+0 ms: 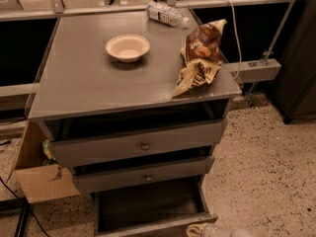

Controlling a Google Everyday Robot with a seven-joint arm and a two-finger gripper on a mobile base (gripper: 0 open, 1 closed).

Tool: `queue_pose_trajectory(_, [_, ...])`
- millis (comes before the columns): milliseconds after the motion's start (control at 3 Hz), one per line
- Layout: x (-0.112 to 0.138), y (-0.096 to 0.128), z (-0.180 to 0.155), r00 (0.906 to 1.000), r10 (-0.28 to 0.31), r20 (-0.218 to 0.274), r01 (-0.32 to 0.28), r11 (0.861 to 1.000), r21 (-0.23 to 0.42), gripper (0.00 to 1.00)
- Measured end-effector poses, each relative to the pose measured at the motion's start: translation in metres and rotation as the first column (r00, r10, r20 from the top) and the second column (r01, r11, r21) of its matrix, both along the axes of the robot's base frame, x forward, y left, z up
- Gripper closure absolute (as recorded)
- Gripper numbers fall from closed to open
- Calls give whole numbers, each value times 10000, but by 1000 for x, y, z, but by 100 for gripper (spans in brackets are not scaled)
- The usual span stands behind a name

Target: Close bottom drawer

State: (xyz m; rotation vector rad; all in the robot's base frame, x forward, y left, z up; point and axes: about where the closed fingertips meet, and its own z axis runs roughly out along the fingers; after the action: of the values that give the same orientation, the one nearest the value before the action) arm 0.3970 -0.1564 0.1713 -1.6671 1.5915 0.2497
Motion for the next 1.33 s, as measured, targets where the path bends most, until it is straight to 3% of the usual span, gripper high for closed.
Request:
queue_pose_trajectory(333, [12, 4, -4, 9983, -52, 582, 35, 9995, 299, 100])
queue_pose_trajectory(1000, [29, 5, -7, 9928, -157, 1190, 101, 9988, 476, 100])
queue_pose_trajectory(1333, [49, 4, -5, 9866, -234, 1615, 164, 9989, 451, 100])
